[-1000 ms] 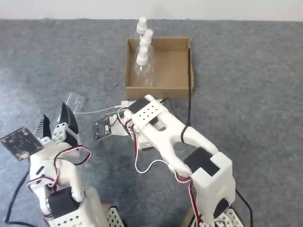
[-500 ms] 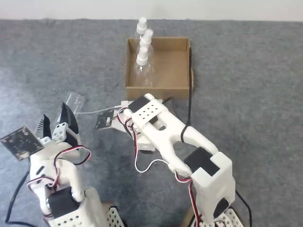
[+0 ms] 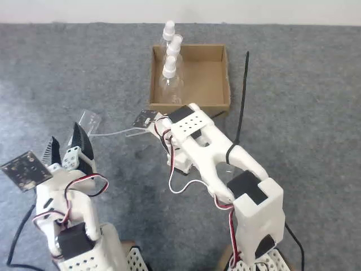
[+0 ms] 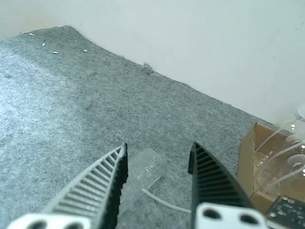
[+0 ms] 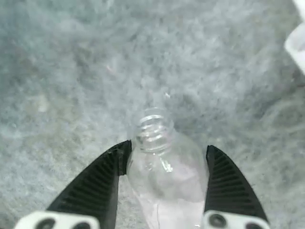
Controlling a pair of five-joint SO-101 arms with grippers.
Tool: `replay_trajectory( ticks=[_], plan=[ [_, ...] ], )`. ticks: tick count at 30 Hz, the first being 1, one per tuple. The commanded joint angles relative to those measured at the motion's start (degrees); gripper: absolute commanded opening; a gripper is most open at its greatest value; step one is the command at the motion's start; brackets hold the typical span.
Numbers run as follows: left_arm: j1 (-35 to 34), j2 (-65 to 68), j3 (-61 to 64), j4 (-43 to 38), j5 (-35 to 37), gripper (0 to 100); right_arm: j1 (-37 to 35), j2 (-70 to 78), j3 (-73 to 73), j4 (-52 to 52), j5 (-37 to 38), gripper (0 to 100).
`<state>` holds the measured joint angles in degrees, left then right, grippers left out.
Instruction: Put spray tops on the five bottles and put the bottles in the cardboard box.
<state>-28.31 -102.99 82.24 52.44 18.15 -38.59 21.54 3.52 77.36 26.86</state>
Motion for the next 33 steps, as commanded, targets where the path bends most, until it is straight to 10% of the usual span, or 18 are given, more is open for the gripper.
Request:
replay_trajectory(
  ticks=[1,33],
  plan=[
    [-0.18,-0.44,0.84,-4.75,0.7,20,1.19,-1.01,-3.16,-2.15,-2.9,16.8],
    [-0.09,-0.44,1.19,-5.54,-1.05,20,3.3,-0.84,-1.32,-1.98,15.47,28.5]
  ],
)
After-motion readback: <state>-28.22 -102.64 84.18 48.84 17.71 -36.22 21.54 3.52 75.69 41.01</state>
